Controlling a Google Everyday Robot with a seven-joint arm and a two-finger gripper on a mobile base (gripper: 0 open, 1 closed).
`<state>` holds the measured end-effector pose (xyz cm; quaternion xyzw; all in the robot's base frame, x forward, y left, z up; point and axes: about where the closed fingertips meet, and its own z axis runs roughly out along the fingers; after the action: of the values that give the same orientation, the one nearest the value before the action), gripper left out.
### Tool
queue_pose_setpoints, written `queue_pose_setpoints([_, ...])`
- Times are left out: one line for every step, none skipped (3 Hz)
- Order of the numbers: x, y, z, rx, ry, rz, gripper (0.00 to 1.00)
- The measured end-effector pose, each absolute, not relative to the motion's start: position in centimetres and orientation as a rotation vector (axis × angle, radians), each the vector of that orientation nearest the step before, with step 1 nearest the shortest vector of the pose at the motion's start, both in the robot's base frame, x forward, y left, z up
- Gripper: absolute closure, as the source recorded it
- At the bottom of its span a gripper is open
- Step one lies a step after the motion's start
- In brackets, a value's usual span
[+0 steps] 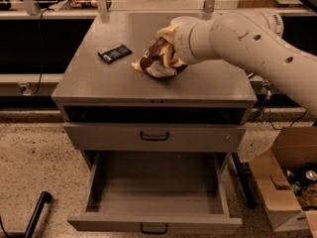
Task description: Pick brown chip bag from middle drawer and place on counter
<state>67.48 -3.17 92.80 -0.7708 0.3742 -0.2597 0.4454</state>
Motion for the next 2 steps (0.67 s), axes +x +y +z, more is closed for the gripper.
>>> queue_pose_setpoints([67.44,-3.09,92.81,-1.911,0.926,-0.643,0.16])
queue_pose_setpoints([67.41,-2.95,92.79,-1.912,0.924,-0.642,0.00])
